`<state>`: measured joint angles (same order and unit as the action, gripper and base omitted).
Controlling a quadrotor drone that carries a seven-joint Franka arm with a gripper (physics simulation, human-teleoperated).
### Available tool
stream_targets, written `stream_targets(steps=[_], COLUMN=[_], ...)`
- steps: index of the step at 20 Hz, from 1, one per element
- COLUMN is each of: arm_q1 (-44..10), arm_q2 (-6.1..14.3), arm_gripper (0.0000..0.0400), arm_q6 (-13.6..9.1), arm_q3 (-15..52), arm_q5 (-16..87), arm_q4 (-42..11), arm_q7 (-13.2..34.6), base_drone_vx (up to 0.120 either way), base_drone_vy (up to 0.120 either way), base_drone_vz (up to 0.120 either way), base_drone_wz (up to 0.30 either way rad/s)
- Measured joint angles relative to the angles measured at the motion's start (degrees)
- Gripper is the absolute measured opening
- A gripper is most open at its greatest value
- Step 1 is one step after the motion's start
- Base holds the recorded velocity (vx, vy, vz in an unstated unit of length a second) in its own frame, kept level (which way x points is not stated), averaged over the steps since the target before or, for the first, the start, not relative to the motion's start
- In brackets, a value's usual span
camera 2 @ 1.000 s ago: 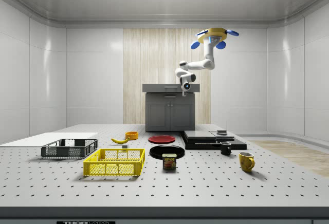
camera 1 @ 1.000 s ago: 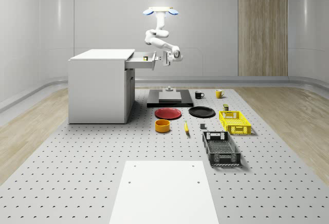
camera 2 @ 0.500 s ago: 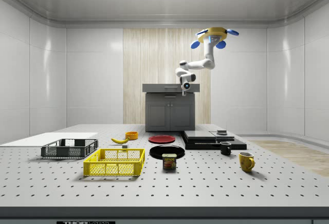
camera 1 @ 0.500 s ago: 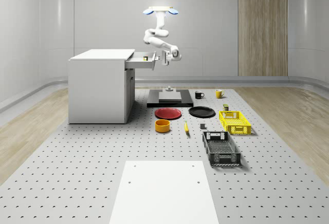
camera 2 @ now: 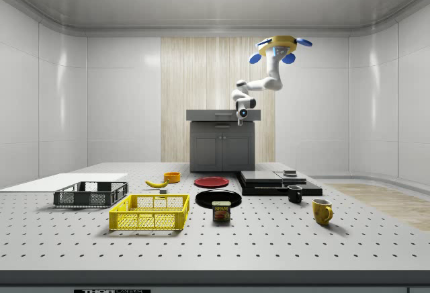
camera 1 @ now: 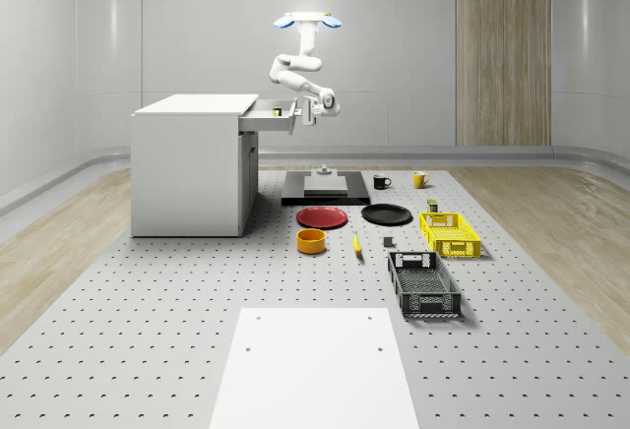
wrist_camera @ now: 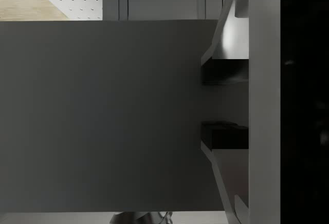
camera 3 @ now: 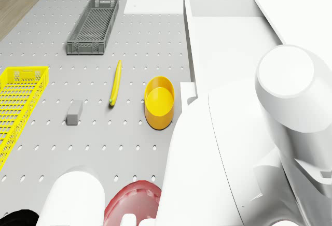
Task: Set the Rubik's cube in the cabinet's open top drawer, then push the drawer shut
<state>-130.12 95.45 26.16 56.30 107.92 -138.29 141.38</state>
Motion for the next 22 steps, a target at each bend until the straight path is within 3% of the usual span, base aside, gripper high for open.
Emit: stream_targets(steps=[1, 5, 7, 14, 16, 22], arm_q1=[0.43, 4.68, 6.20, 13.93, 15.12, 21.24], arm_q2=[-0.06, 0.68, 0.51, 1.44, 1.51, 1.84], arm_gripper=[0.0105, 0.0105, 0.0105, 0.0105, 0.0105, 0.0105], arm_q6=[0.09, 0.03, 0.11, 0.45, 0.86, 2.09], arm_q3=[-0.75, -1.17, -2.71, -3.49, -5.46, -6.19], arm_q5=[-0.58, 5.75, 6.54, 19.78, 20.60, 32.44], arm_q4=[-0.89, -2.76, -4.33, -6.82, -8.01, -8.86], arm_q7=[2.05, -4.30, -1.02, -14.07, -10.56, -22.23], base_drone_vx=[0.000, 0.000, 0.000, 0.000, 0.000, 0.000], base_drone_vy=[0.000, 0.000, 0.000, 0.000, 0.000, 0.000], base_drone_vz=[0.000, 0.000, 0.000, 0.000, 0.000, 0.000], base_drone_wz=[0.000, 0.000, 0.000, 0.000, 0.000, 0.000])
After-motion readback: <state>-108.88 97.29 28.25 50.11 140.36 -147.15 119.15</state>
